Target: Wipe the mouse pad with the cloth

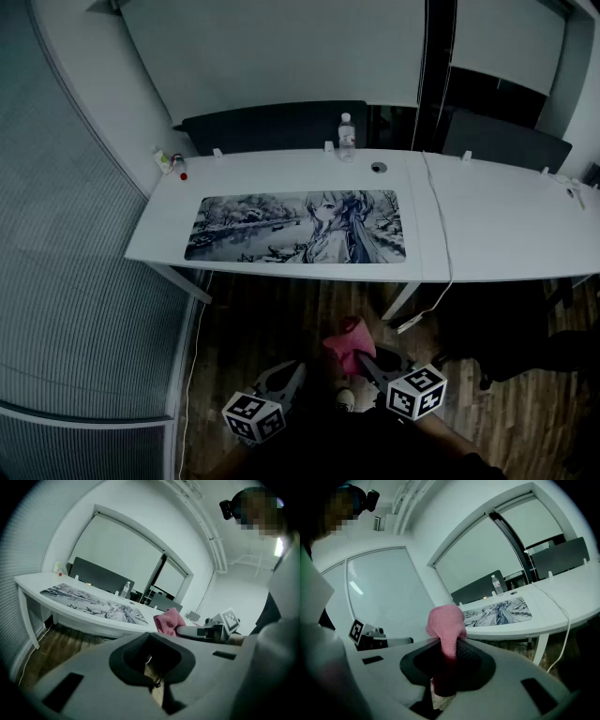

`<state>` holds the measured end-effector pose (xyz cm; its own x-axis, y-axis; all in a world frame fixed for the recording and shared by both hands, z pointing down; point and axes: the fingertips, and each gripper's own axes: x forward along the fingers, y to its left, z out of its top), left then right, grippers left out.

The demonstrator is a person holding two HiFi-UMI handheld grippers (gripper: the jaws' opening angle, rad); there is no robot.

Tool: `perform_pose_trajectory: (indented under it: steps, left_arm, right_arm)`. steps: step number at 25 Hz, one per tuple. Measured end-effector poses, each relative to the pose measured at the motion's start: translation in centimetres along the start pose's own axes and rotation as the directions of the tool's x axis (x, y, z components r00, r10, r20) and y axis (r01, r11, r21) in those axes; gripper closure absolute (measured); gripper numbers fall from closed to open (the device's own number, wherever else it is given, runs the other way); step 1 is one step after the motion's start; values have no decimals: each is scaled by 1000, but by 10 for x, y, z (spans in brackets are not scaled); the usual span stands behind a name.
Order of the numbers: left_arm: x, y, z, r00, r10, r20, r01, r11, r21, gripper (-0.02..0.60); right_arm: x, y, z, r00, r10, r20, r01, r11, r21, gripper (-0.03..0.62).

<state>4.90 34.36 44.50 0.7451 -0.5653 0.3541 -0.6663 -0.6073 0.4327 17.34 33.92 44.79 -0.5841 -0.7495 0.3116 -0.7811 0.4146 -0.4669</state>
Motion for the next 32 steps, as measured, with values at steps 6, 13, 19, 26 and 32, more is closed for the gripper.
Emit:
perform_pose_trajectory:
  steps: [6, 13, 19, 26, 32]
  left_arm:
    - [-3, 2, 1, 1000, 10, 1, -10, 1000, -3, 577]
    - [-7, 11, 0, 1000, 25, 0, -25, 1000, -9, 577]
    - [-14, 22, 1, 999, 35, -11, -35, 999, -18, 577]
    - [-23, 47, 10, 999, 26, -34, -27, 1000, -15, 577]
    - [-36, 80, 29, 999, 8, -39, -8, 1000, -6, 577]
  right_arm:
    - [2, 1, 6, 1000, 0, 20, 0, 1000, 6, 511]
    - [12, 5, 3, 1000, 13, 8, -13, 1000, 3, 511]
    - [24, 10, -1, 1000, 10, -9, -9, 1000, 22, 511]
    - [48, 21, -1, 1000, -13, -7, 14, 999, 52, 511]
    - [78, 38, 7, 999, -43, 3, 42, 997, 63, 511]
